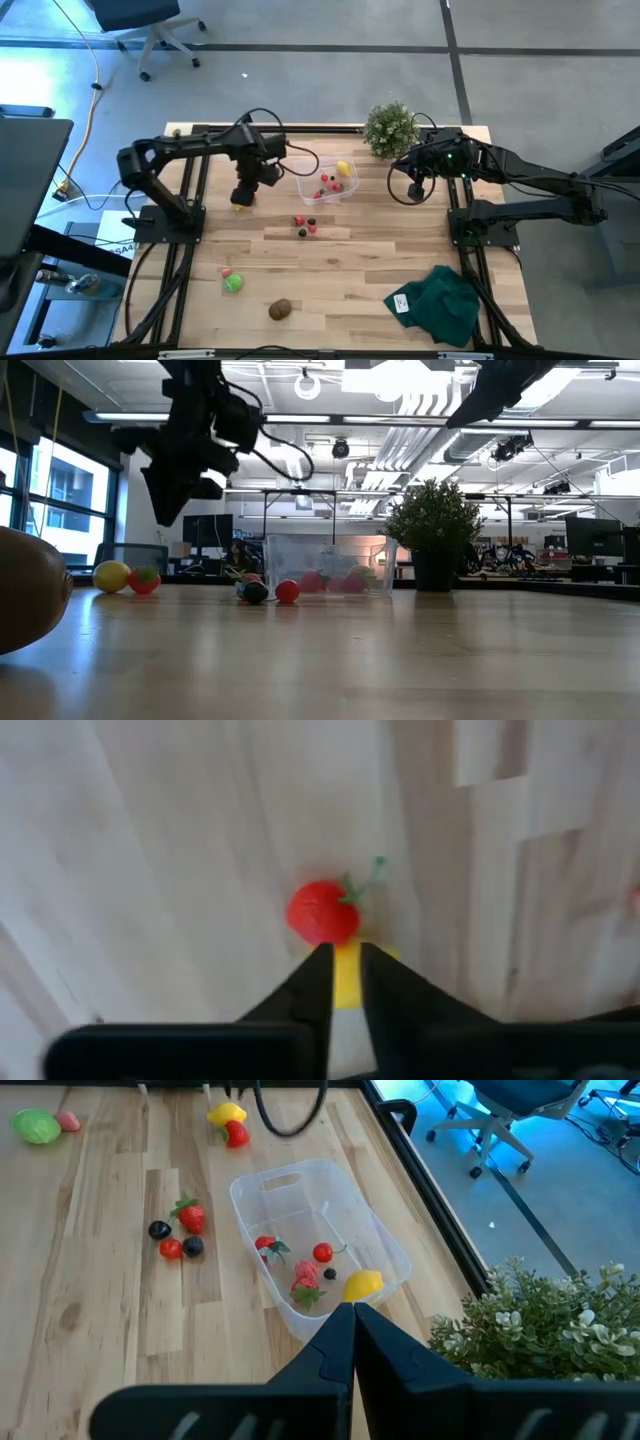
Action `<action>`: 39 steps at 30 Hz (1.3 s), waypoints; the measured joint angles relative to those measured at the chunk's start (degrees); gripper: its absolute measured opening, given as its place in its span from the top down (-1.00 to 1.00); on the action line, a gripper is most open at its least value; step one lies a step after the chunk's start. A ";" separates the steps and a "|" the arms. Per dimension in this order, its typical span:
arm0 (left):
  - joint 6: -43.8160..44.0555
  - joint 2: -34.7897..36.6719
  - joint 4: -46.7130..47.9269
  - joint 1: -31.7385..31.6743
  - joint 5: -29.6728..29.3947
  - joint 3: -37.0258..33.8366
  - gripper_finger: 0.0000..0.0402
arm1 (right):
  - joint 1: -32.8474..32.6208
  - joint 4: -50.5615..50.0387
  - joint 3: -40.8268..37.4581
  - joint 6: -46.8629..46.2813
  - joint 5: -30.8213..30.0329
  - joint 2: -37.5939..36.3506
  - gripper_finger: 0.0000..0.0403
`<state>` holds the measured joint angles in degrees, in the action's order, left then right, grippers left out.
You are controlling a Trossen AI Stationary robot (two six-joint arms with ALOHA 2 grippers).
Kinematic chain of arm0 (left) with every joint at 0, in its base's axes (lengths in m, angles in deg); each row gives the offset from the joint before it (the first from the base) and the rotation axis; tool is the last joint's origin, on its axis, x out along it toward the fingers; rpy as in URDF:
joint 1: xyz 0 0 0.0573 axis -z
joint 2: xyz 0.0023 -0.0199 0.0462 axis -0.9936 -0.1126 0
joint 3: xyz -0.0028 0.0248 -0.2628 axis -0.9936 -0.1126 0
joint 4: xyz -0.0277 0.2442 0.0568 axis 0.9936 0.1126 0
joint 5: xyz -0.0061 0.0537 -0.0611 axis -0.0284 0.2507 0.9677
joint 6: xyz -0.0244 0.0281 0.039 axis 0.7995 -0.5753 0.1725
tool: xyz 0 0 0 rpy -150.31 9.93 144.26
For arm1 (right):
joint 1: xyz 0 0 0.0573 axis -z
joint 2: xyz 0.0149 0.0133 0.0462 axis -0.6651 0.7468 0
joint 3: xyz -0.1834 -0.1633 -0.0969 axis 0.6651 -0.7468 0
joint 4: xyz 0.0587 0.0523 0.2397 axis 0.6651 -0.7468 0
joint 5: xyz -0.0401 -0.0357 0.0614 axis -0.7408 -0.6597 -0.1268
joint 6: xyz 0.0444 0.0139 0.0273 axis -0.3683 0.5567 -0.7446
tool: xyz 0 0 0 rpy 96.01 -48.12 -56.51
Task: Pick and placing Produce into tupperware
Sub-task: Put the red strawberry into the transparent bin
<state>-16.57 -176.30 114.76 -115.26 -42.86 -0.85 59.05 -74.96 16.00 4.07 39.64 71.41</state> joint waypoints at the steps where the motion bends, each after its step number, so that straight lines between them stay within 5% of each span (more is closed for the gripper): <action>1: -0.06 -0.69 -0.32 0.00 -0.90 -0.02 0.68 | 0.00 0.00 0.00 0.01 0.00 0.00 1.00; 8: 1.40 -4.19 0.58 0.26 -5.09 -0.02 0.09 | 0.00 0.00 0.00 0.01 0.00 0.00 1.00; 14: -2.04 -4.60 -1.29 0.72 -4.47 -3.45 -0.16 | 0.00 0.00 -0.01 0.00 0.00 0.00 1.00; 23: -3.32 -4.60 -7.14 0.72 -2.00 -10.42 -0.20 | 0.00 0.00 -0.01 0.00 0.00 0.00 1.00; 39: 0.95 -4.60 -15.71 0.68 -0.56 -11.82 -0.16 | 0.00 0.00 -0.01 0.00 0.00 -0.01 1.00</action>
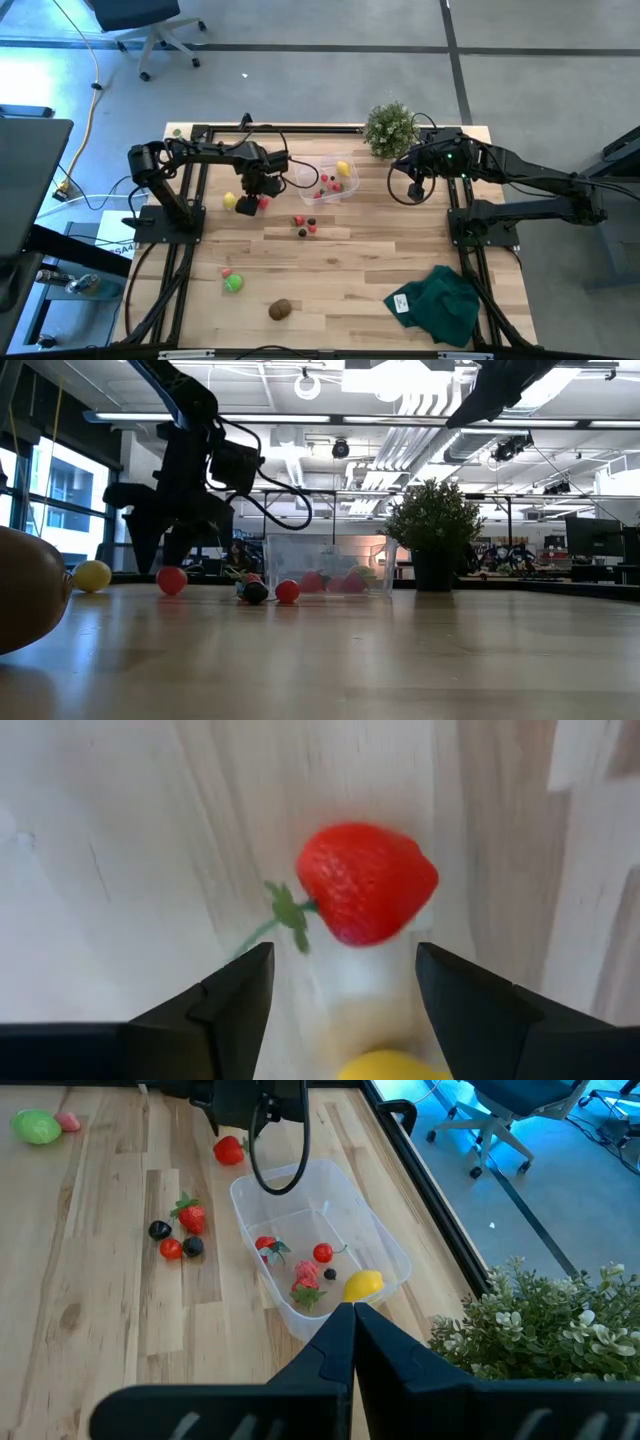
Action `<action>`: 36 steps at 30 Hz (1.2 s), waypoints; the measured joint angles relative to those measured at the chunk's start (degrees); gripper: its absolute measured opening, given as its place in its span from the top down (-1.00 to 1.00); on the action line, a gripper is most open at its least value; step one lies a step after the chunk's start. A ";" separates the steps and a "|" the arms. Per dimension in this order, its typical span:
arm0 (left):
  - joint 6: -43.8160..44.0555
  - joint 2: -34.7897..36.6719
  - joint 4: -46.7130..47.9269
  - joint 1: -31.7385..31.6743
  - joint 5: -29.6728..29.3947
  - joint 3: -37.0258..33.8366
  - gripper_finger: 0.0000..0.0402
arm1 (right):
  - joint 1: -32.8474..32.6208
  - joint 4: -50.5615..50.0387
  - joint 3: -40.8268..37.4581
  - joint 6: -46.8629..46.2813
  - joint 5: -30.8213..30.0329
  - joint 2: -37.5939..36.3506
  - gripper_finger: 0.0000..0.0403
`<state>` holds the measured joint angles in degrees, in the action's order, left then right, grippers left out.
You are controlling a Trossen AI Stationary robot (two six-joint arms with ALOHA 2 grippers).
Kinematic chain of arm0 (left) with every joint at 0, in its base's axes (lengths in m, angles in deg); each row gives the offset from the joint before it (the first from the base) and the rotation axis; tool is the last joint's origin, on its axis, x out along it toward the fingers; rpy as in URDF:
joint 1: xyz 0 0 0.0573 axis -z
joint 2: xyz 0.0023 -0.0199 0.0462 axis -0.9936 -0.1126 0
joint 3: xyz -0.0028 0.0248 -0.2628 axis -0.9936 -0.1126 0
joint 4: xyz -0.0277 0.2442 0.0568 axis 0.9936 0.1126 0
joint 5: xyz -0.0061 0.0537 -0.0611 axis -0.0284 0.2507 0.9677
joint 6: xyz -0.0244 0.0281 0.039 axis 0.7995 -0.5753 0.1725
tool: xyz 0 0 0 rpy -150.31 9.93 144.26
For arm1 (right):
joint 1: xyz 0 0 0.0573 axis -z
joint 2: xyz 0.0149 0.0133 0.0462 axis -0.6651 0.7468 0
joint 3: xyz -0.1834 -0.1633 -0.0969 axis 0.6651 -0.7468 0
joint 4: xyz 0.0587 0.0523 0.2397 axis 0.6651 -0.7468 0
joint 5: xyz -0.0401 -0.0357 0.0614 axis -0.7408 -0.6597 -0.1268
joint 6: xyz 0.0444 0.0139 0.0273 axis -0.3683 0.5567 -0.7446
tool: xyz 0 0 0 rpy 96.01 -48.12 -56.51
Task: Pick and placing Produce into tupperware
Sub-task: Put the red strawberry into the transparent bin
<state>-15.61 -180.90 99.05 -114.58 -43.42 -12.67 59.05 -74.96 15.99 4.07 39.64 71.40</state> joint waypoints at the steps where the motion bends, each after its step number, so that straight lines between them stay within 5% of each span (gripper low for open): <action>1: 2.39 0.00 0.00 -0.02 0.43 0.00 -0.16 | 0.00 0.00 0.01 -0.01 0.00 0.01 1.00; 7: 17.02 0.00 1.09 -0.09 3.85 0.00 -0.16 | 0.00 0.00 -0.01 0.01 0.00 -0.01 1.00; 13: 16.71 0.00 1.07 -0.05 6.61 0.00 -0.16 | 0.00 0.00 -0.01 0.01 0.00 0.01 1.00; 20: 20.88 0.00 1.62 -0.07 6.65 0.00 -0.16 | 0.00 0.00 -0.01 0.00 0.00 0.01 1.00; 36: 47.01 0.00 0.07 -0.04 2.74 0.02 -0.16 | 0.00 0.00 -0.01 -0.01 0.00 -0.01 1.00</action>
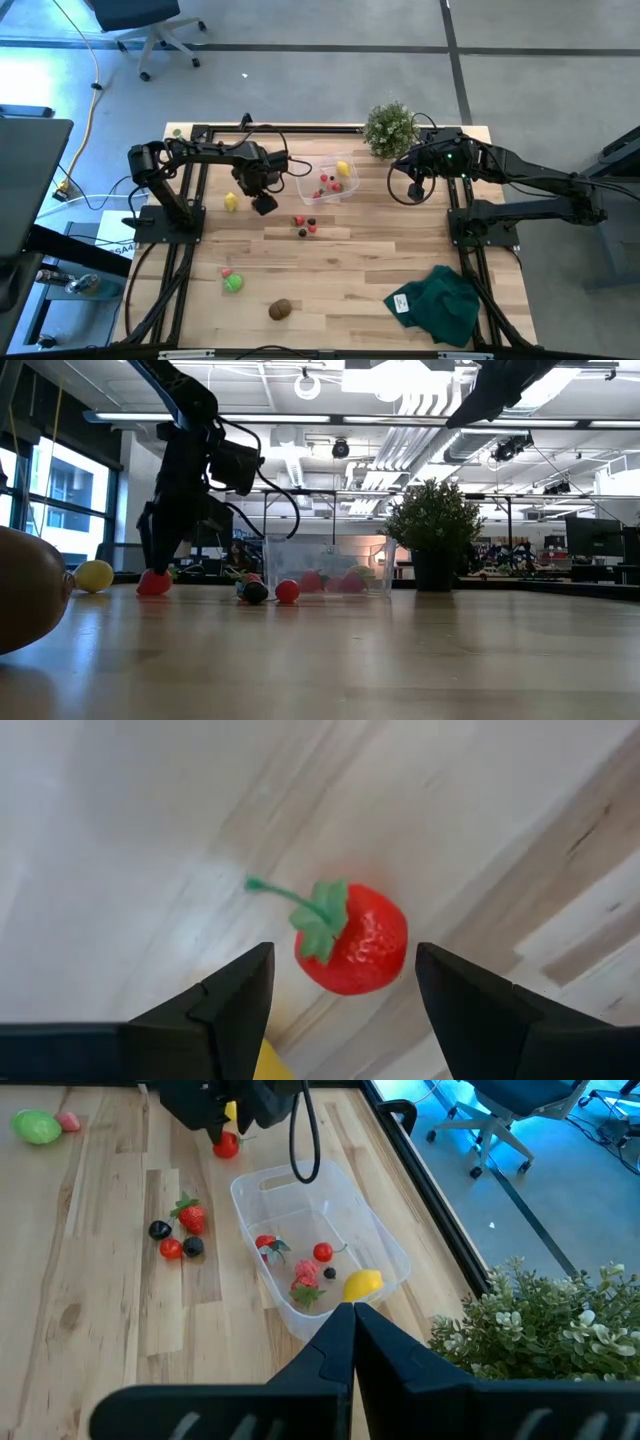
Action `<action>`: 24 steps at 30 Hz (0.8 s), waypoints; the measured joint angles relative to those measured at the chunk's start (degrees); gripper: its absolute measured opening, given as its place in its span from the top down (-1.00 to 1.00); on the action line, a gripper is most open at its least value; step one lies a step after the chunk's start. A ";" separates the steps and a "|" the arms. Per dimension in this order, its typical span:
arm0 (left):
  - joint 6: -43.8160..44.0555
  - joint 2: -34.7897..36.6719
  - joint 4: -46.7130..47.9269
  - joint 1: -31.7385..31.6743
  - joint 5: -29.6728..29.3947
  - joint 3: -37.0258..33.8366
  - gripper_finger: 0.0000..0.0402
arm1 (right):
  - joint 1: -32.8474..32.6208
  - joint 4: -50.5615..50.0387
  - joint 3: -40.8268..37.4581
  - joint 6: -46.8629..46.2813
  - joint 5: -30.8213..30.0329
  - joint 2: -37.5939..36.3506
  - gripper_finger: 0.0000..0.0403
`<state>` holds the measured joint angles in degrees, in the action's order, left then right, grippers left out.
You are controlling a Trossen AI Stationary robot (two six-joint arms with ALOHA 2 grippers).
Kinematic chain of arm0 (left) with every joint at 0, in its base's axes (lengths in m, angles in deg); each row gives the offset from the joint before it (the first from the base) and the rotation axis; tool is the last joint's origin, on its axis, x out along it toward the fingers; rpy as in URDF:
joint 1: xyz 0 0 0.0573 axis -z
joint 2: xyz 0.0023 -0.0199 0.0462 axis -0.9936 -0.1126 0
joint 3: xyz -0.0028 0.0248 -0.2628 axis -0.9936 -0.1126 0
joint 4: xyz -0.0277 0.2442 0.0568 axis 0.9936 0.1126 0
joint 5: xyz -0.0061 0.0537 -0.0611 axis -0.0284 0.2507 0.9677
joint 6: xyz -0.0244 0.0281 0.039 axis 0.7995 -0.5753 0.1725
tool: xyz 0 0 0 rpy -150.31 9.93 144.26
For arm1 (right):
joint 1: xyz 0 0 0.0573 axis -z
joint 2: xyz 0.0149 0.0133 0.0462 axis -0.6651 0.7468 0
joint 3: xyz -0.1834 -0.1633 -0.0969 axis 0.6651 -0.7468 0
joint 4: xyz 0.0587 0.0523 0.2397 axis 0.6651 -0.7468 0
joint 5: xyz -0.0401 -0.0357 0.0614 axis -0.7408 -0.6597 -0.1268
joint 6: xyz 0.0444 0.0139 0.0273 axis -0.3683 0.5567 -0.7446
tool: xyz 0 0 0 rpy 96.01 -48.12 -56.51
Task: Pick and placing Produce into tupperware
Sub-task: Put the red strawberry into the transparent bin
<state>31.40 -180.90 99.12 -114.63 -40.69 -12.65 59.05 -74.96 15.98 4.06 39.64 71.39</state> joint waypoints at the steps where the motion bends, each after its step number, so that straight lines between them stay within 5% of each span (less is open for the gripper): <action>1: 0.72 0.00 -0.28 0.00 -0.02 0.00 -0.16 | 0.00 0.00 0.00 0.01 0.00 0.01 1.00; 24: 11.61 0.02 -0.64 0.04 0.87 0.00 -0.16 | 0.00 0.00 0.00 0.02 0.01 0.00 1.00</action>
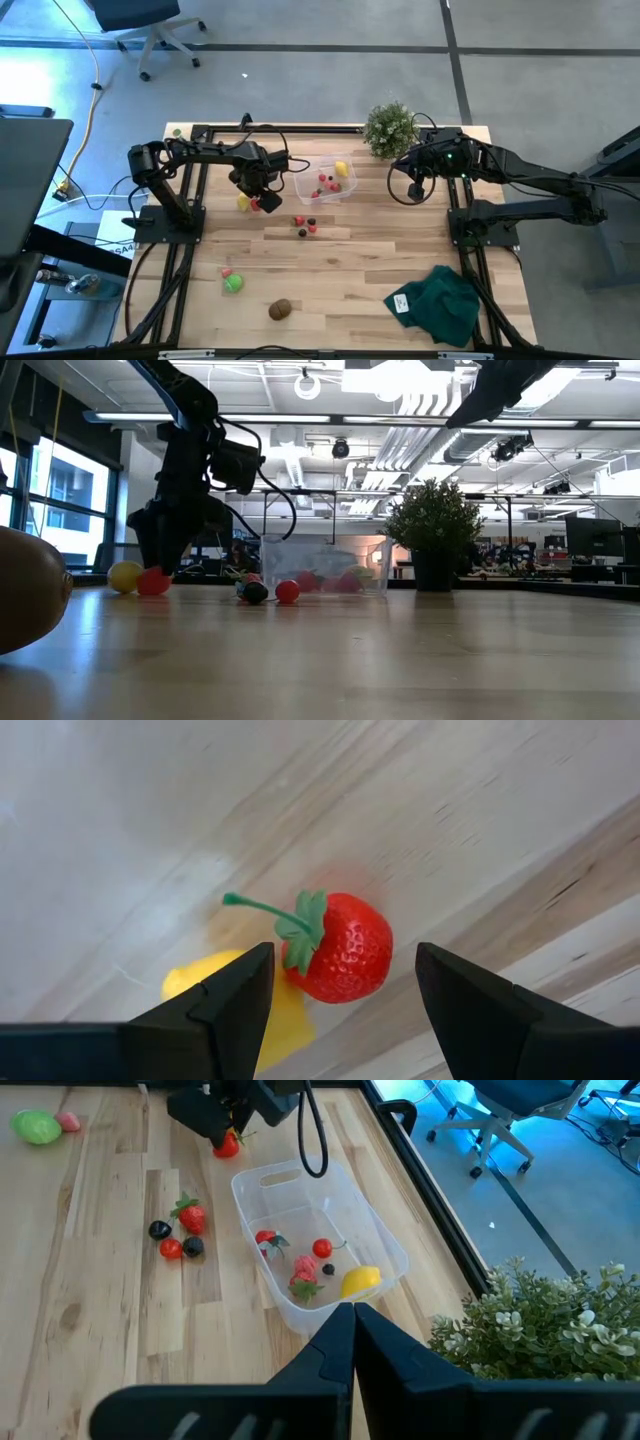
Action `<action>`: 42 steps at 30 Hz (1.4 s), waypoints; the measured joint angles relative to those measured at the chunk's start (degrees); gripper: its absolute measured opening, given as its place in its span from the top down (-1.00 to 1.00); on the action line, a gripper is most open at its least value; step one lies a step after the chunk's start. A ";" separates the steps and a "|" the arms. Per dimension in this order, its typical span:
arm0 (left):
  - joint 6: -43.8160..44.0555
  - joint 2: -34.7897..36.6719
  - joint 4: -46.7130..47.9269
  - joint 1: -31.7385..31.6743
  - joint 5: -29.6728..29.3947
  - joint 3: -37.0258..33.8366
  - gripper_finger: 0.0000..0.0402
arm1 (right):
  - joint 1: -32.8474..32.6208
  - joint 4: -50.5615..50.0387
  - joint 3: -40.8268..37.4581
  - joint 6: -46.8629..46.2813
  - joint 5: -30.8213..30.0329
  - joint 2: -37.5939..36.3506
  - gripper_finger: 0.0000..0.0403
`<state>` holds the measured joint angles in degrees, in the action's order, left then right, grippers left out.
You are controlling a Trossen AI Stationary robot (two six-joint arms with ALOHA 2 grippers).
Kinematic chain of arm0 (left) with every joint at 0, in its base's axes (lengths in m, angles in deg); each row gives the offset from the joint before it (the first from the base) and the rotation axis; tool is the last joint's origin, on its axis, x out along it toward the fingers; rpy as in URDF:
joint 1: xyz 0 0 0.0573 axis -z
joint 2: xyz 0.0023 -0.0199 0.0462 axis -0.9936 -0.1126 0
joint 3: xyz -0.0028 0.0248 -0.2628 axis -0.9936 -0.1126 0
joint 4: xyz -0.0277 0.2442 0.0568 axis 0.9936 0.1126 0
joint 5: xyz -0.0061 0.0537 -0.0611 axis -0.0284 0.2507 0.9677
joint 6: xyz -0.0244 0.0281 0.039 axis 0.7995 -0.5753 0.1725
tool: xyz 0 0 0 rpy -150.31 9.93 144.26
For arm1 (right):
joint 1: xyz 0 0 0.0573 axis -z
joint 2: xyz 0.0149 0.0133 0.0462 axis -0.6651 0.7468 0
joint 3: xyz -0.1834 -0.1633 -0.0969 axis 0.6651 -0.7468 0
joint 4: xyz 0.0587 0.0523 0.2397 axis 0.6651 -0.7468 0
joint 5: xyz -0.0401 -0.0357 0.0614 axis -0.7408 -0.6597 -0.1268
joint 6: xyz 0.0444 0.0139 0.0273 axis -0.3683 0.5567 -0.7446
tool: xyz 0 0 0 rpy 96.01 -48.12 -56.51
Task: Pick and placing Produce into tupperware
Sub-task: Put the red strawberry into the transparent bin
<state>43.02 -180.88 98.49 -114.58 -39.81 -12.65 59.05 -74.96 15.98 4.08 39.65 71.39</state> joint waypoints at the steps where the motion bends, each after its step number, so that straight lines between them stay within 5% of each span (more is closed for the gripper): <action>1: 0.26 0.00 -0.02 0.00 0.00 0.00 -0.16 | -0.01 0.00 0.00 -0.01 0.00 0.00 1.00; 33: -2.64 0.42 -0.89 0.81 -0.76 0.04 -0.16 | 0.00 0.00 0.00 -0.01 -0.01 0.00 1.00; 42: -1.93 0.42 -0.99 1.54 -4.88 0.04 -0.16 | -0.01 0.01 0.00 -0.02 0.00 0.00 1.00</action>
<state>41.08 -180.47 97.49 -113.04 -44.69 -12.61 59.04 -74.95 15.98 4.06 39.65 71.39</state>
